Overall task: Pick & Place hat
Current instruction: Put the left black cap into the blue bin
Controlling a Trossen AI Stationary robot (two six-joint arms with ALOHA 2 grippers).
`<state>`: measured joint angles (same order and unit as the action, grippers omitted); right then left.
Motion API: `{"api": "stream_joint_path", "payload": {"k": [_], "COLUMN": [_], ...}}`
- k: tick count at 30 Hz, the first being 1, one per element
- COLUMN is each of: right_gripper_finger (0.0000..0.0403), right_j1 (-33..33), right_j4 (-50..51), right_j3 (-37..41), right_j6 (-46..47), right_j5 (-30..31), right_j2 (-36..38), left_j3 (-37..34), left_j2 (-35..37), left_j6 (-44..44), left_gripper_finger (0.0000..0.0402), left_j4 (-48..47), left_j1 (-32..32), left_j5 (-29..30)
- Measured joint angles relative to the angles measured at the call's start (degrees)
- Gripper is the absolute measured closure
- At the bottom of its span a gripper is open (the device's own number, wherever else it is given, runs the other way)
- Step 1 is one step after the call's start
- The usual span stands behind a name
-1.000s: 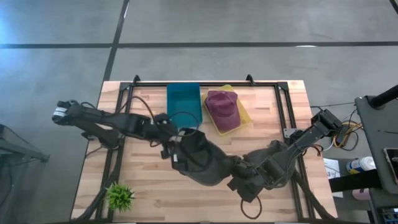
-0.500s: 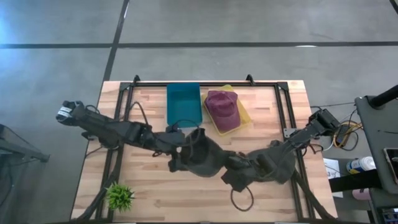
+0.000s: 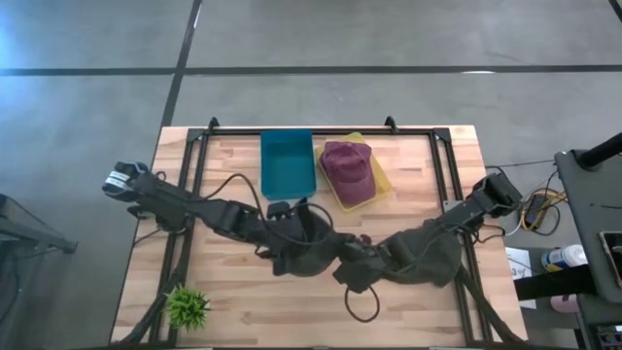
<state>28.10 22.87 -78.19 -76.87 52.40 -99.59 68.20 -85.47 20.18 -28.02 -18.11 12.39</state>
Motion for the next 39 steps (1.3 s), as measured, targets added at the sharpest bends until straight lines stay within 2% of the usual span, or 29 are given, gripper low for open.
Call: {"api": "stream_joint_path", "payload": {"k": [6,11,16,19,23,25,27,30,33,36,39], "right_gripper_finger": [0.039,0.039,0.039,0.039,0.039,0.039,0.039,0.039,0.039,0.039,0.039], "right_j1": [-0.04,-0.12,-0.31,-0.31,-0.29,-0.31,-0.31,-0.3,-0.28,-0.28,-0.37], "right_j4": [-6.17,-8.68,-8.89,-8.92,-9.16,-9.69,-10.64,-11.12,-11.71,-11.87,-11.92], "right_j3": [0.02,0.02,0.0,0.0,-0.02,0.0,-0.05,-0.09,-0.09,-0.09,-0.09], "right_j6": [-1.44,-4.3,-4.21,-2.96,-2.75,-2.91,-3.57,-4.36,-5.85,-6.02,-6.12], "right_j5": [-1.28,-1.86,-2.47,-2.45,-2.32,-2.28,-2.13,-1.79,-1.62,-1.66,-1.67], "right_j2": [0.0,0.0,0.0,0.0,0.04,0.04,0.04,0.04,0.07,0.07,0.07], "left_j3": [0.68,3.93,7.65,10.42,12.13,12.67,14.66,17.62,21.68,24.71,24.3], "left_j2": [0.16,0.3,0.64,1.4,2.2,2.18,2.16,2.33,2.28,2.36,1.89], "left_j6": [-6.85,-12.04,-13.5,-15.79,-14.87,-13.28,-15.64,-12.31,-16.48,-15.62,-14.77], "left_gripper_finger": [0.0223,0.0223,0.0223,0.0223,0.0223,0.0223,0.0223,0.0223,0.0223,0.0223,0.0223], "left_j4": [-0.28,-2.04,-10.32,-20.28,-25.46,-25.06,-28.64,-32.12,-40.01,-38.23,-31.49], "left_j1": [0.26,0.26,0.32,0.28,0.28,0.23,0.13,0.11,0.2,0.2,0.2], "left_j5": [1.89,0.13,0.72,1.09,1.52,3.22,3.76,7.59,9.45,9.52,6.86]}}
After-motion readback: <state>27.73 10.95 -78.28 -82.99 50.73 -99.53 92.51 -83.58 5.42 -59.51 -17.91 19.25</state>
